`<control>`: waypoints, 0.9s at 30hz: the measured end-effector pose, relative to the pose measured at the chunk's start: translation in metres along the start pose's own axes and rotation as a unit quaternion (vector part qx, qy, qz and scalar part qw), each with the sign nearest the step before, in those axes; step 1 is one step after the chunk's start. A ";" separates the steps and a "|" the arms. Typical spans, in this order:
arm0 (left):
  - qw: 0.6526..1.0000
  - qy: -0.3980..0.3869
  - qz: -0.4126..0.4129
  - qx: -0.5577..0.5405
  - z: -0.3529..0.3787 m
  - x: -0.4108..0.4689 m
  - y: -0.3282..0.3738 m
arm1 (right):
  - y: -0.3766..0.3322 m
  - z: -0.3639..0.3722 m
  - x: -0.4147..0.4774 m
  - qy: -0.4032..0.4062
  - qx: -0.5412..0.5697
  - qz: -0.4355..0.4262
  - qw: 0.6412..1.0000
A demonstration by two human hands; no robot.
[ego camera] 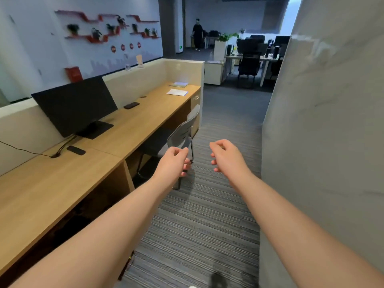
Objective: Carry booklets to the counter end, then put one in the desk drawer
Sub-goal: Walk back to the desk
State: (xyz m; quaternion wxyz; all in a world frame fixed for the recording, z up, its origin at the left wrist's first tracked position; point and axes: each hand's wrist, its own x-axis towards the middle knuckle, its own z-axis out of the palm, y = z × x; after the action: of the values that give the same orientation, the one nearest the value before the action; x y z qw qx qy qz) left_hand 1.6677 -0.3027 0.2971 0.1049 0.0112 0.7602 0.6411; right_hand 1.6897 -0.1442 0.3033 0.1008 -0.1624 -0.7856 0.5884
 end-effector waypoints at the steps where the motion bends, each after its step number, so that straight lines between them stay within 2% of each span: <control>1: 1.000 -0.002 -0.002 -0.009 0.005 0.022 0.001 | 0.003 0.000 0.021 -0.001 -0.005 0.000 1.000; 10: 0.999 -0.024 -0.025 -0.006 0.074 0.260 0.030 | 0.004 -0.020 0.244 0.027 -0.030 0.017 0.999; 17: 0.998 -0.047 0.012 0.026 0.127 0.392 0.078 | -0.004 -0.055 0.380 0.075 -0.006 0.006 0.997; 27: 0.998 -0.030 -0.015 0.053 0.204 0.595 0.100 | 0.027 -0.080 0.606 0.037 0.010 0.015 0.999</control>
State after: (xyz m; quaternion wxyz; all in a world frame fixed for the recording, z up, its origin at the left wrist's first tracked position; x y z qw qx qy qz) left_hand 1.1095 0.0037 0.2765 0.1371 0.0245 0.7898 0.5974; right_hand 1.1595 0.1611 0.2807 0.1228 -0.1947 -0.7728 0.5915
